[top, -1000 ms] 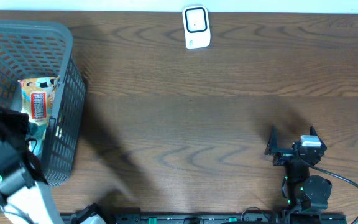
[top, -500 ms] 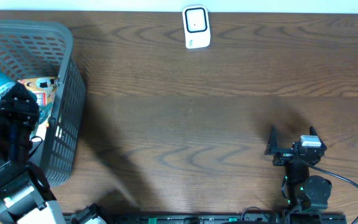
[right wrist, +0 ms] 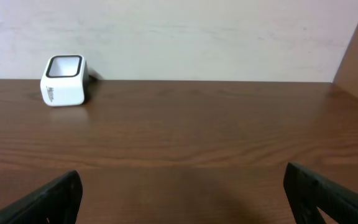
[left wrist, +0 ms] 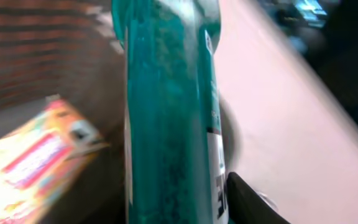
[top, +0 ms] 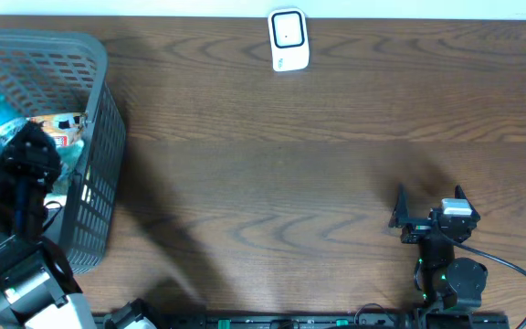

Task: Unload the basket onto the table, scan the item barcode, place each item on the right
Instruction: 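Grasp the teal Listerine bottle with the left gripper and lift it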

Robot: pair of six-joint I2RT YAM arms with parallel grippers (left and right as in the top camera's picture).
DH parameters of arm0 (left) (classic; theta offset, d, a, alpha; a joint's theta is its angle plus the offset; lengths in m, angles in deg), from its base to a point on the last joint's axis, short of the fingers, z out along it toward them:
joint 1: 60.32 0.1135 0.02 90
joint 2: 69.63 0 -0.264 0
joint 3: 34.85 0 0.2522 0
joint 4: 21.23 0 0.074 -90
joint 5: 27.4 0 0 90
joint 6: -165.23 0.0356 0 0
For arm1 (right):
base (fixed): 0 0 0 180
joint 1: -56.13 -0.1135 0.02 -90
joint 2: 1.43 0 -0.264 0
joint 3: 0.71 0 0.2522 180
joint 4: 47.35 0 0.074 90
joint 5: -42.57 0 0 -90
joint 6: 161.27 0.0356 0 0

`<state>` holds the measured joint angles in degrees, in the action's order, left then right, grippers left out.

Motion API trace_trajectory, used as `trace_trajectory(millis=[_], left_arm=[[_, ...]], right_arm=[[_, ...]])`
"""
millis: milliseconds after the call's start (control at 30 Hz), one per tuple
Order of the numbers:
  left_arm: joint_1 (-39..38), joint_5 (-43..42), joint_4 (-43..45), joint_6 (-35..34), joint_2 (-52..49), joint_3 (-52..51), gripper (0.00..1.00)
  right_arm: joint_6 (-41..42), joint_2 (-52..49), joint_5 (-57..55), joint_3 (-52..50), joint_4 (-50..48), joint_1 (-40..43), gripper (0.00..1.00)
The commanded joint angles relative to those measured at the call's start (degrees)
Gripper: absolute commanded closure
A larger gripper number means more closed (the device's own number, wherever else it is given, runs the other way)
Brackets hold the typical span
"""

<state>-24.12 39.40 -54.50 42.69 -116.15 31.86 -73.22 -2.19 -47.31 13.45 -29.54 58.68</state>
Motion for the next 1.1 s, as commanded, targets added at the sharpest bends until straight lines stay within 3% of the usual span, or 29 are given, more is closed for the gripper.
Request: trace_trajectory(millis=[0, 167, 733, 833, 967, 1033, 1067], left_arm=[[-0.02, 15.30, -2.40, 1.86, -1.03, 1.49, 0.69], [-0.02, 22.56, -7.96, -0.55, -7.50, 1.49, 0.69], [-0.02, 25.77, -8.09, -3.76, -42.25, 1.49, 0.69], [-0.02, 25.92, -6.73, -3.74, -45.31, 1.49, 0.49], [-0.02, 26.97, -4.76, -3.74, -46.10, 1.49, 0.37], [-0.02, 27.82, -3.91, -3.72, -46.07, 1.49, 0.21], [-0.02, 28.39, -3.72, -3.74, -46.07, 1.49, 0.20]], right_arm=[[-0.46, -0.02, -0.66, -0.09, 0.22, 0.15, 0.01], [-0.46, -0.02, -0.66, -0.09, 0.22, 0.15, 0.01], [-0.46, -0.02, -0.66, -0.09, 0.22, 0.15, 0.01], [-0.46, -0.02, -0.66, -0.09, 0.22, 0.15, 0.01], [-0.46, -0.02, -0.66, -0.09, 0.22, 0.15, 0.01], [-0.46, -0.02, -0.66, -0.09, 0.22, 0.15, 0.01], [-0.46, -0.02, -0.66, -0.09, 0.22, 0.15, 0.01]])
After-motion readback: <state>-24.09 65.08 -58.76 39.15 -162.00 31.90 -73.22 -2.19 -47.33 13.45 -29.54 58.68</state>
